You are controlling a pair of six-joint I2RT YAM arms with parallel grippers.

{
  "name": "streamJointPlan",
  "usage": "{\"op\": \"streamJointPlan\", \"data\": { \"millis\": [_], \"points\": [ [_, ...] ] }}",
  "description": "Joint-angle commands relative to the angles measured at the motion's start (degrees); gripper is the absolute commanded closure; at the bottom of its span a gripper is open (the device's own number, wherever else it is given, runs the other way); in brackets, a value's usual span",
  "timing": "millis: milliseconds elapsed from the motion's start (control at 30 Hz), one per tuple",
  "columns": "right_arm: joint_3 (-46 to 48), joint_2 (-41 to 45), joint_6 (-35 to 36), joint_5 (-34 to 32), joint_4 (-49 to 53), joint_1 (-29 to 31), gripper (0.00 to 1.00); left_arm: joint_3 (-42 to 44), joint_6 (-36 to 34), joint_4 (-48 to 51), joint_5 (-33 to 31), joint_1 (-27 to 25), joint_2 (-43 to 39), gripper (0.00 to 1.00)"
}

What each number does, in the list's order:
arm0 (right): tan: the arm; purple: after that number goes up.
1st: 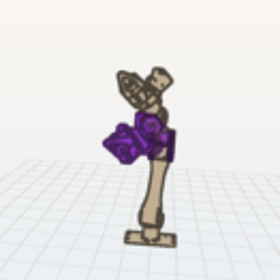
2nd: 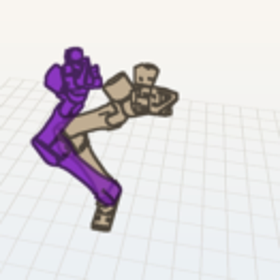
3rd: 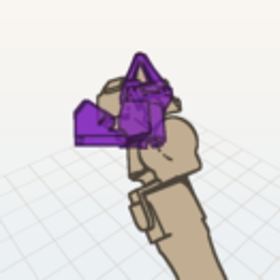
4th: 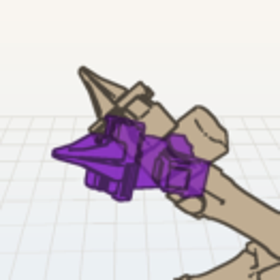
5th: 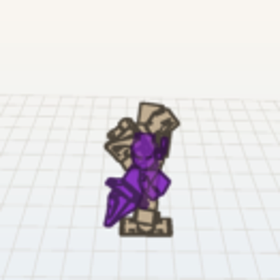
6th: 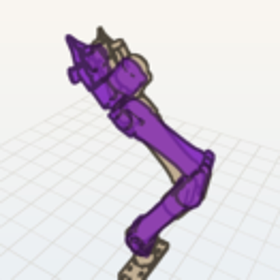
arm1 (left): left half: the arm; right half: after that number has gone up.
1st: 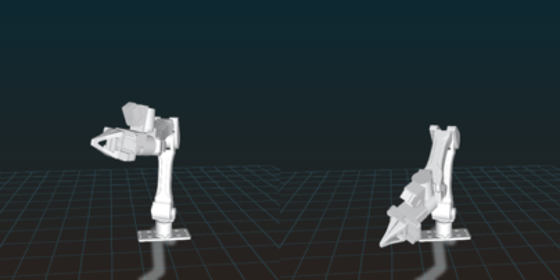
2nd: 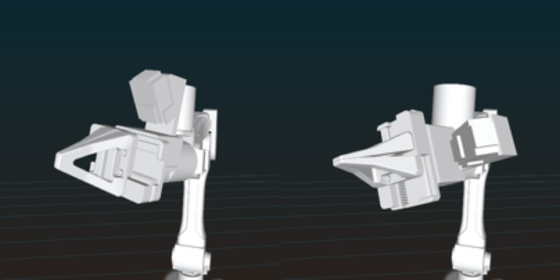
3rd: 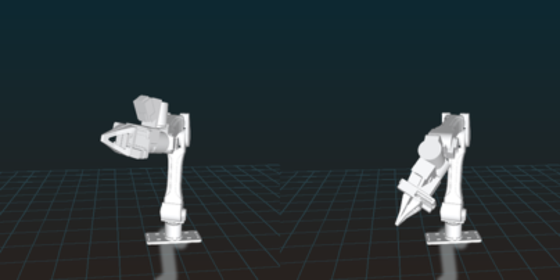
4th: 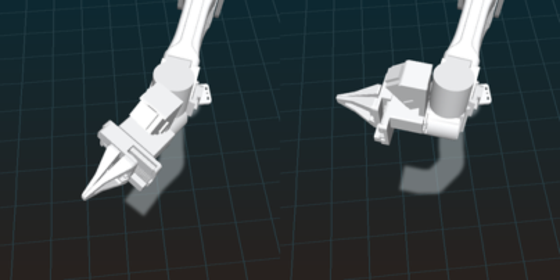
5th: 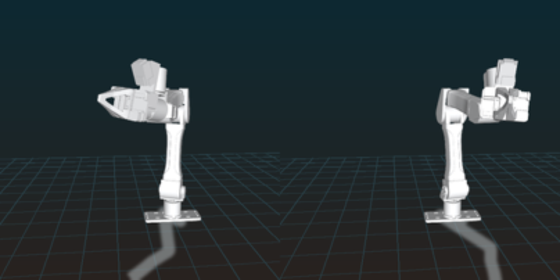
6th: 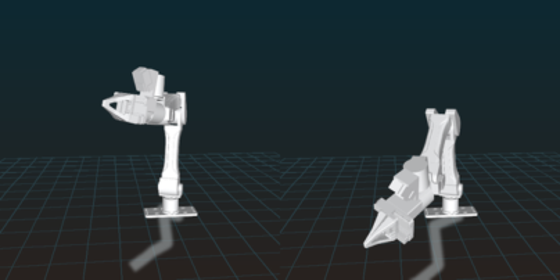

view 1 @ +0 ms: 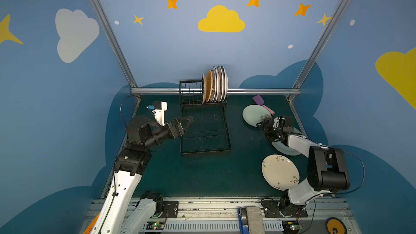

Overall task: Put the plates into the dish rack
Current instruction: 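Open the left gripper and withdraw it while the right gripper reaches the sunflower plate, then slide the right gripper under the sunflower plate's edge and tilt it up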

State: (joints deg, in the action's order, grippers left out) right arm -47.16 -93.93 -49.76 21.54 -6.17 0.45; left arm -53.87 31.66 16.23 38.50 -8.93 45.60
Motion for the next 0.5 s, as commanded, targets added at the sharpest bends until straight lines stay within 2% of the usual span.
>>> {"op": "streamJointPlan", "data": {
  "millis": [0, 167, 467],
  "points": [
    [-0.3, -4.9, -6.5, 0.1, -10.9, -0.4, 0.19, 6.9, 3.2, -7.0, 5.6, 0.3, -4.3, 0.0],
    [-2.0, -11.3, -10.3, -3.5, -15.6, -0.3, 0.26, 15.8, 6.4, -14.3, 5.8, 0.3, -8.1, 0.0],
    [-4.0, -20.3, -19.9, -6.1, -24.0, -0.4, 0.46, 18.3, 5.0, -15.6, 4.9, 0.3, -7.9, 0.0]
  ]
}}
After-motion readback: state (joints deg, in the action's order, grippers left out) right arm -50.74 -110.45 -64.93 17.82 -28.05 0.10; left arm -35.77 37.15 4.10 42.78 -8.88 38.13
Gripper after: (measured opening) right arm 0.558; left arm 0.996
